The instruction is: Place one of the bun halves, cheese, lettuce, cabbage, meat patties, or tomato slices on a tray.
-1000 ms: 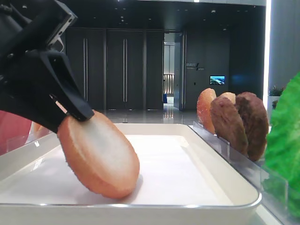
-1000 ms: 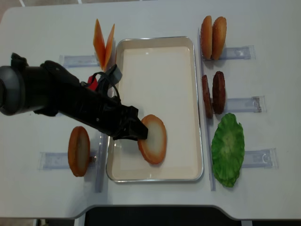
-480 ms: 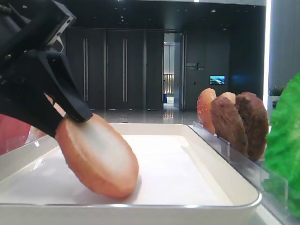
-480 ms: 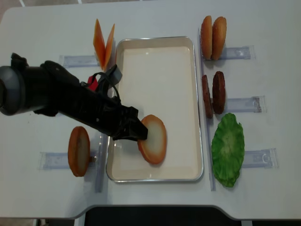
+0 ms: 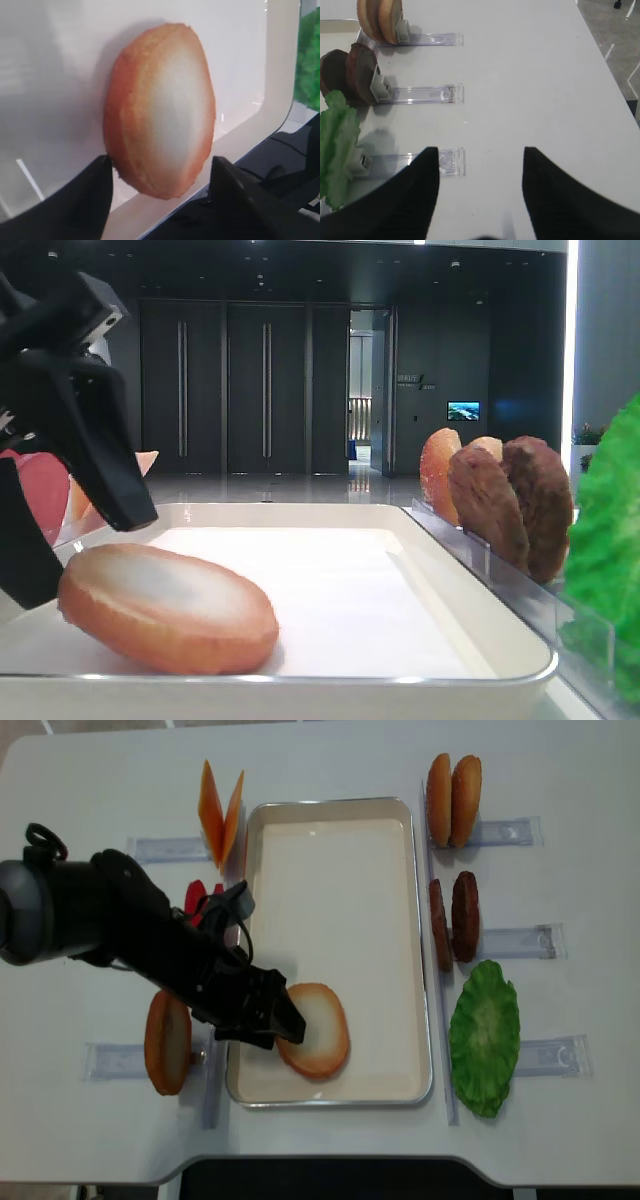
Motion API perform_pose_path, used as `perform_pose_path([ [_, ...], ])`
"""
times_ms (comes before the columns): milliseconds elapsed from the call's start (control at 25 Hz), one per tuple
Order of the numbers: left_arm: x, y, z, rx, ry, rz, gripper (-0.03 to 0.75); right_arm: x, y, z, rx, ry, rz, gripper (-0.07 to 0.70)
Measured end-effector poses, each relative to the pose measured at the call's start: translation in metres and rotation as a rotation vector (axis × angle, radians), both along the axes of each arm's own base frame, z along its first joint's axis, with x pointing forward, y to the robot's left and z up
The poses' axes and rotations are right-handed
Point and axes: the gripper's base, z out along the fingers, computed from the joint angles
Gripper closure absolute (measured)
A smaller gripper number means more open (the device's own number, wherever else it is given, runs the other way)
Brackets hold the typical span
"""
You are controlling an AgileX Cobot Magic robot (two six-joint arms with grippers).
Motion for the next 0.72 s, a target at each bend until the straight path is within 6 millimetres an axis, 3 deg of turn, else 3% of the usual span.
perform_pose_path([
  [440, -0.002, 0.029, 0.04, 0.03, -0.112, 0.053, 0.243, 0.0, 0.0, 0.0, 0.0, 0.0, 0.0, 0.268],
  [720, -0.003, 0.035, 0.085, 0.051, -0.203, 0.03, 0.242, 0.0, 0.0, 0.0, 0.0, 0.0, 0.0, 0.268],
])
